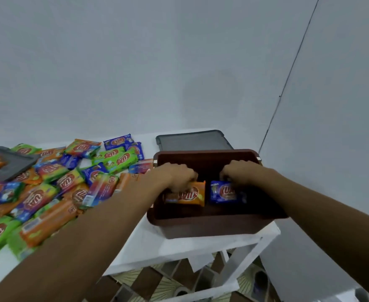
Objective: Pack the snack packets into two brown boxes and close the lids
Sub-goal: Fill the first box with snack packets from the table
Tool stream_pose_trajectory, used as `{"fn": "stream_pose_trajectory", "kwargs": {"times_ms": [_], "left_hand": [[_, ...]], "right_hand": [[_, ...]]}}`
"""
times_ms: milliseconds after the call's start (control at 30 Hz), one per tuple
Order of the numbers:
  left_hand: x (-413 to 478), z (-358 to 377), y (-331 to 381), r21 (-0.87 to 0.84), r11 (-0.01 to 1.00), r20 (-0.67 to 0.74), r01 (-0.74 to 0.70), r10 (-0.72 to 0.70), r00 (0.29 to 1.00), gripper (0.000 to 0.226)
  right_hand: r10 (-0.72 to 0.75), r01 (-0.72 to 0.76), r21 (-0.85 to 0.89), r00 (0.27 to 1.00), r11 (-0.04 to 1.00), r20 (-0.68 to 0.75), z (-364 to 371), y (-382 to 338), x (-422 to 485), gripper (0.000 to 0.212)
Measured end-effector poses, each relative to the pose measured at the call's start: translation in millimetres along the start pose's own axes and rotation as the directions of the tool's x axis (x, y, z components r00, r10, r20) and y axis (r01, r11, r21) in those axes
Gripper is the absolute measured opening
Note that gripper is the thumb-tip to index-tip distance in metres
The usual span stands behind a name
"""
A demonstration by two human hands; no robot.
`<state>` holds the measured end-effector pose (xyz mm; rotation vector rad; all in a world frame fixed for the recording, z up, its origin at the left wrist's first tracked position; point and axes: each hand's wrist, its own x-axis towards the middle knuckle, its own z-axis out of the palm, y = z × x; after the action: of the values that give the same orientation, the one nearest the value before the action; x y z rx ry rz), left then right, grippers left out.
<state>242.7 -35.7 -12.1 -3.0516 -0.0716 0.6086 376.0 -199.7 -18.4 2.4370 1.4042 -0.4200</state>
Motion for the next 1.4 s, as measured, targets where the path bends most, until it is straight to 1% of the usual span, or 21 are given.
{"fn": "stream_pose_trajectory", "kwargs": {"times_ms": [67, 133, 200, 267, 333, 433, 600, 667, 733, 800, 867, 933, 1000, 1067, 1100, 1133, 1200, 1233, 1267, 1333, 1400], "left_hand": [[5.5, 11.7, 2.9, 0.136, 0.99, -0.016, 0.039, -0.037, 0.999, 0.036], [8.4, 15.8, 3.8, 0.257, 0.964, -0.102, 0.065, -0.04, 0.994, 0.041], [10.9, 17.9, 4.7, 0.285, 0.956, -0.156, 0.064, -0.019, 0.988, 0.055], [13.2, 20.1, 6.5, 0.271, 0.962, -0.104, 0.03, -0.002, 0.995, 0.071], [14.1, 24.3, 7.7, 0.264, 0.964, -0.033, 0.017, -0.009, 0.999, 0.078], [14.7, 25.9, 6.8, 0.256, 0.966, -0.045, 0.026, -0.015, 0.999, 0.067], [8.1, 18.0, 6.7, 0.349, 0.935, -0.066, 0.061, -0.04, 0.997, 0.047], [-5.8, 11.4, -1.8, 0.367, 0.927, -0.168, 0.082, -0.021, 0.986, 0.037], [-21.9, 9.5, -18.2, 0.24, 0.968, -0.341, 0.076, 0.011, 0.94, 0.036], [-45.4, 15.1, -40.5, 0.047, 0.999, -0.531, 0.009, 0.018, 0.847, 0.039], [-69.6, 27.4, -69.1, 0.001, 1.0, -0.637, 0.011, -0.007, 0.771, 0.038], [-90.8, 43.3, -98.9, -0.06, 0.996, -0.615, 0.073, -0.094, 0.783, 0.038], [-123.1, 66.6, -137.5, -0.124, 0.974, -0.488, 0.189, -0.226, 0.843, 0.04], [-150.6, 90.2, -166.2, -0.12, 0.946, -0.367, 0.302, -0.325, 0.872, 0.044], [-166.0, 103.3, -178.2, -0.126, 0.929, -0.323, 0.347, -0.369, 0.871, 0.054], [-176.3, 114.4, -185.9, -0.135, 0.913, -0.265, 0.384, -0.407, 0.874, 0.071], [-196.9, 134.4, -196.9, -0.168, 0.882, -0.094, 0.441, -0.46, 0.883, 0.111], [-202.2, 141.6, -198.9, -0.182, 0.878, -0.033, 0.443, -0.456, 0.889, 0.121], [-209.5, 148.2, -202.9, -0.217, 0.877, -0.018, 0.43, -0.444, 0.896, 0.122], [-217.1, 153.9, -209.3, -0.318, 0.865, -0.038, 0.388, -0.421, 0.906, 0.11], [-221.1, 151.0, -216.6, -0.395, 0.85, -0.054, 0.348, -0.4, 0.915, 0.078]], "right_hand": [[-0.028, 0.024, -0.09, 0.999, 0.996, -0.04, 3.4, -1.9, 1.3, 0.043], [-0.06, 0.054, -0.135, 0.997, 0.989, -0.043, 3.0, -3.0, 1.1, 0.051], [-0.081, 0.077, -0.152, 0.996, 0.985, -0.02, 3.2, -5.7, 2.0, 0.058], [-0.091, 0.093, -0.171, 0.996, 0.981, 0.024, 6.4, -8.1, 4.8, 0.067], [-0.096, 0.104, -0.196, 0.994, 0.975, 0.05, 10.8, -9.9, 7.7, 0.072], [-0.093, 0.096, -0.209, 0.995, 0.973, 0.022, 12.4, -9.0, 8.9, 0.068], [-0.082, 0.085, -0.194, 0.996, 0.977, 0.026, 7.8, -10.8, 7.1, 0.068], [-0.092, 0.091, -0.169, 0.996, 0.981, 0.0, 2.0, -14.2, 6.1, 0.062], [-0.122, 0.107, -0.172, 0.989, 0.979, -0.081, -6.8, -18.6, 4.9, 0.049], [-0.157, 0.125, -0.174, 0.97, 0.977, -0.184, -20.5, -32.2, 5.2, 0.037], [-0.192, 0.156, -0.15, 0.941, 0.976, -0.278, -35.3, -53.7, 7.8, 0.027], [-0.201, 0.175, -0.105, 0.908, 0.979, -0.367, -49.0, -74.5, 9.1, 0.018], [-0.212, 0.202, -0.073, 0.865, 0.977, -0.455, -64.0, -109.4, 14.2, 0.013], [-0.243, 0.245, -0.065, 0.819, 0.967, -0.519, -77.0, -140.9, 18.4, 0.01], [-0.268, 0.265, -0.082, 0.808, 0.961, -0.525, -82.6, -160.1, 24.4, 0.01], [-0.29, 0.278, -0.102, 0.813, 0.955, -0.505, -86.9, -176.6, 29.6, 0.011], [-0.342, 0.305, -0.155, 0.853, 0.94, -0.394, -89.3, -212.7, 46.8, 0.019], [-0.363, 0.32, -0.179, 0.874, 0.93, -0.324, -85.9, -227.1, 56.2, 0.028], [-0.387, 0.341, -0.202, 0.882, 0.918, -0.27, -81.5, -245.2, 65.7, 0.039], [-0.444, 0.39, -0.25, 0.869, 0.886, -0.219, -67.2, -271.6, 83.7, 0.062], [-0.451, 0.394, -0.284, 0.875, 0.874, -0.177, -55.1, -285.2, 99.4, 0.083]]}}
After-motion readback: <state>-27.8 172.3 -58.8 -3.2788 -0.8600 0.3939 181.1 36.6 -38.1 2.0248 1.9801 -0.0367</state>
